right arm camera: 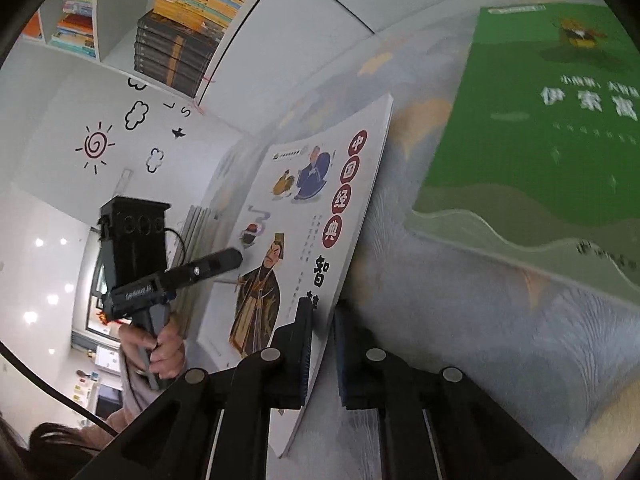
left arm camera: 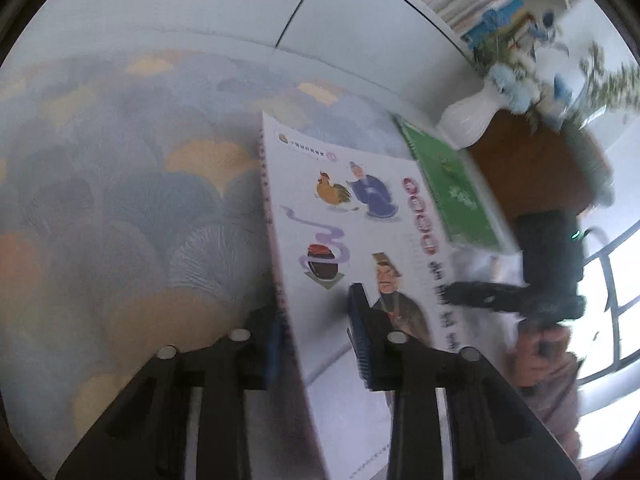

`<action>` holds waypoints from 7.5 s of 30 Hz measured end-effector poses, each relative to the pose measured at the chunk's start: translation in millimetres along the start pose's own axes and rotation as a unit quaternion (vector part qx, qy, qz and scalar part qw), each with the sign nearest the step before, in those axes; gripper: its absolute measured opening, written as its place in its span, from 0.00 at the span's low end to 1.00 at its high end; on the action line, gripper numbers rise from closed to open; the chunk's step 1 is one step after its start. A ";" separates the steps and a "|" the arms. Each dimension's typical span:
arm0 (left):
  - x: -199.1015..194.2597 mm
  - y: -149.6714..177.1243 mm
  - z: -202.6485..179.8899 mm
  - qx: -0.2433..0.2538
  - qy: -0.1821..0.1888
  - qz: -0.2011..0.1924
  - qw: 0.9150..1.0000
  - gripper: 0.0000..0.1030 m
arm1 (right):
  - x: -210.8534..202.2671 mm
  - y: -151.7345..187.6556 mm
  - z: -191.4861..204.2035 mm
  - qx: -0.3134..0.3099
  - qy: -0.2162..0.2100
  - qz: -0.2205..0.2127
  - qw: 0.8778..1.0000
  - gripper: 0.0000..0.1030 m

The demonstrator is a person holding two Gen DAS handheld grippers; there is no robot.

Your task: Organize books

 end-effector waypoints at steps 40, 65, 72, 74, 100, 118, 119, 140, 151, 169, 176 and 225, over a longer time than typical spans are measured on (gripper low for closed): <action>-97.0 9.7 -67.4 0.095 -0.018 -0.051 0.994 0.24 | -55.1 -8.4 116.8 -0.075 0.083 -0.040 0.993 0.11; -256.0 -21.8 75.3 0.026 -0.090 -0.153 0.984 0.24 | 72.5 -67.3 277.1 -0.170 -0.021 -0.027 0.985 0.13; -271.9 -12.7 146.7 -0.017 -0.113 -0.154 0.981 0.24 | 144.3 -70.6 306.2 -0.185 -0.040 0.008 0.982 0.13; -270.4 -10.4 162.9 -0.024 -0.117 -0.150 0.981 0.24 | 161.5 -70.6 308.5 -0.184 -0.045 0.018 0.982 0.13; -233.1 6.3 201.9 0.004 -0.197 -0.129 0.972 0.33 | 231.2 -48.1 266.7 -0.144 -0.019 0.053 0.988 0.13; -229.6 6.8 199.0 0.019 -0.261 -0.129 0.956 0.41 | 227.4 -43.2 267.1 -0.142 -0.021 0.045 0.989 0.14; -229.8 6.2 199.3 0.020 -0.266 -0.132 0.955 0.41 | 226.8 -43.2 266.9 -0.139 -0.021 0.046 0.989 0.14; -249.2 -22.6 115.0 0.000 -0.200 -0.186 0.962 0.41 | 107.0 -54.1 200.3 -0.096 0.038 -0.051 0.993 0.34; -55.2 -51.1 -52.3 0.046 -0.061 -0.099 0.992 0.41 | -79.1 -43.6 50.6 -0.018 0.182 -0.176 0.967 0.51; 142.8 -68.3 -157.3 0.118 -0.040 -0.047 0.991 0.43 | -145.1 -47.7 -86.5 0.031 0.288 -0.189 0.938 0.54; 138.7 -67.5 -159.7 0.131 -0.029 -0.025 0.991 0.44 | -133.0 -50.3 -79.5 0.005 0.308 -0.165 0.937 0.57; -77.6 58.3 46.5 0.031 -0.134 -0.054 0.989 0.44 | 55.3 25.1 122.1 -0.129 0.114 0.074 0.982 0.62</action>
Point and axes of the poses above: each gripper's, at about its wrist camera, not at the fingertips, and x roughly the way its jaws point, z to its left, y to its underside, the point moved 3 cm from there along x, roughly the way its jaws point, and after that the axes turned 8 degrees about -x, right-handed, at the moved point
